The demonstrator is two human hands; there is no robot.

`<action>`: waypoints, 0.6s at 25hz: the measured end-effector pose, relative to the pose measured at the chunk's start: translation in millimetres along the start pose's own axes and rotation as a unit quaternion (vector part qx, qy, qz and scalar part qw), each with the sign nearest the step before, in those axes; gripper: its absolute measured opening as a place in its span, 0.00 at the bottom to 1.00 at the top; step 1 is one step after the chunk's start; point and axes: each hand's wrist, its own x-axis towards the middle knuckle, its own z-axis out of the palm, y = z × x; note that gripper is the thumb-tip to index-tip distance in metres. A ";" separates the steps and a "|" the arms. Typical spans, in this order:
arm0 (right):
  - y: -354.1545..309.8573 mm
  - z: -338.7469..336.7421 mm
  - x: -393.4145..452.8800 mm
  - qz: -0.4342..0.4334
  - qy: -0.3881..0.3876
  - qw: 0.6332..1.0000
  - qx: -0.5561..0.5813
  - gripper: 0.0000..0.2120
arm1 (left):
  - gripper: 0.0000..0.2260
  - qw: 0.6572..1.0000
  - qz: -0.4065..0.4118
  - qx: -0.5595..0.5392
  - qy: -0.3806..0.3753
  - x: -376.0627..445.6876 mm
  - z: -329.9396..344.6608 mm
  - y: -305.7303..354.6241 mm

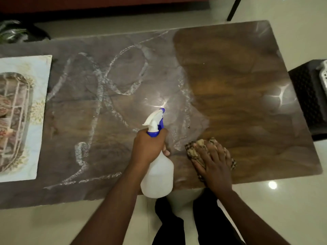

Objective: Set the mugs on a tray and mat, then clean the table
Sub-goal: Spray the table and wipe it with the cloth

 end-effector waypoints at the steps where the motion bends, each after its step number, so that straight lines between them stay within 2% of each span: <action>1: 3.1 0.9 5.7 0.010 0.003 1.000 -0.006 0.22 | 0.11 1.000 0.003 0.002 -0.006 2.2 -5.1 5.0; 4: -24.3 12.7 47.5 0.102 -0.005 0.995 0.003 0.24 | 0.08 0.999 0.028 0.016 -0.021 6.3 -9.3 15.5; 5: -42.4 20.2 59.8 0.091 0.005 0.996 0.012 0.24 | 0.09 0.999 0.023 0.025 -0.031 11.5 -7.6 16.8; 7: -66.6 33.5 60.4 -0.025 -0.019 0.999 0.020 0.24 | 0.11 0.998 0.004 0.024 -0.054 22.3 -3.3 23.6; 9: -43.1 31.0 54.9 -0.147 -0.056 0.987 0.011 0.23 | 0.11 0.997 -0.008 0.025 -0.066 36.1 0.2 29.8; 10: -20.4 25.6 57.6 -0.156 -0.065 0.986 0.010 0.23 | 0.10 0.998 -0.015 0.023 -0.062 40.6 0.0 32.0; 11: -0.1 23.3 63.4 -0.117 -0.056 0.992 -0.004 0.23 | 0.09 0.998 -0.021 0.026 -0.059 43.3 0.4 35.9; 14: 8.8 24.0 129.8 0.124 0.026 0.992 0.001 0.22 | 0.09 0.997 -0.042 0.041 -0.053 65.0 6.0 54.8; 15: -11.8 31.2 154.9 0.135 0.045 0.989 0.030 0.23 | 0.09 0.997 -0.051 0.044 -0.050 76.1 9.2 59.0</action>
